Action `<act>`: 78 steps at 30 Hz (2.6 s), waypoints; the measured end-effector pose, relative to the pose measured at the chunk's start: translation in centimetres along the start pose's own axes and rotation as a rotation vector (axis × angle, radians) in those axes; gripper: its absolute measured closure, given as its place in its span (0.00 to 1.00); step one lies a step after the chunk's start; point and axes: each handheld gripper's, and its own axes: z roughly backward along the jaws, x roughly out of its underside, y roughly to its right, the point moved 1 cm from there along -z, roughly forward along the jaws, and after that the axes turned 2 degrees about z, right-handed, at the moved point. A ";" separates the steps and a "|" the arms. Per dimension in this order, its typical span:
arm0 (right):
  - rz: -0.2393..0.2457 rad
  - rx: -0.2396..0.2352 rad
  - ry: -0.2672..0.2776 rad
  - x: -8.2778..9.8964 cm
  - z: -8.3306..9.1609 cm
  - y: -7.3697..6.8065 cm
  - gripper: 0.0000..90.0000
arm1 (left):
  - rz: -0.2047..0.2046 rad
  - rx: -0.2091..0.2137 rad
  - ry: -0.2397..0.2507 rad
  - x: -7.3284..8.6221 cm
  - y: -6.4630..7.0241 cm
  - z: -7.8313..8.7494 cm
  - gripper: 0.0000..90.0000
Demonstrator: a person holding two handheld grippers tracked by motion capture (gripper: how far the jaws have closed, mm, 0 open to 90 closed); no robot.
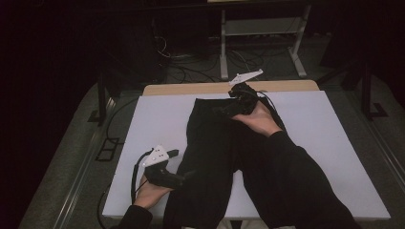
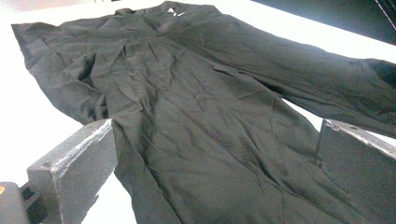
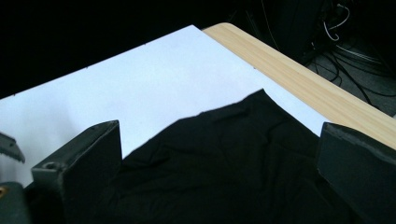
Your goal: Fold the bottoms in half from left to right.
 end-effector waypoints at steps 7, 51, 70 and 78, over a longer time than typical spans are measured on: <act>-0.005 -0.004 -0.008 -0.7 -2.0 -0.2 0.00 | 0.000 -0.001 0.002 0.0 0.0 0.0 0.00; -0.077 0.069 -0.008 -2.6 -10.7 1.3 0.00 | 0.005 0.010 0.009 0.0 -0.1 0.1 0.00; -0.179 0.078 -0.006 -1.2 -15.5 1.2 0.02 | 0.011 0.019 0.020 -0.1 -0.1 0.2 0.00; -0.183 0.104 -0.060 0.0 -17.2 0.7 0.07 | 0.015 0.017 0.023 -0.1 -0.1 0.3 0.00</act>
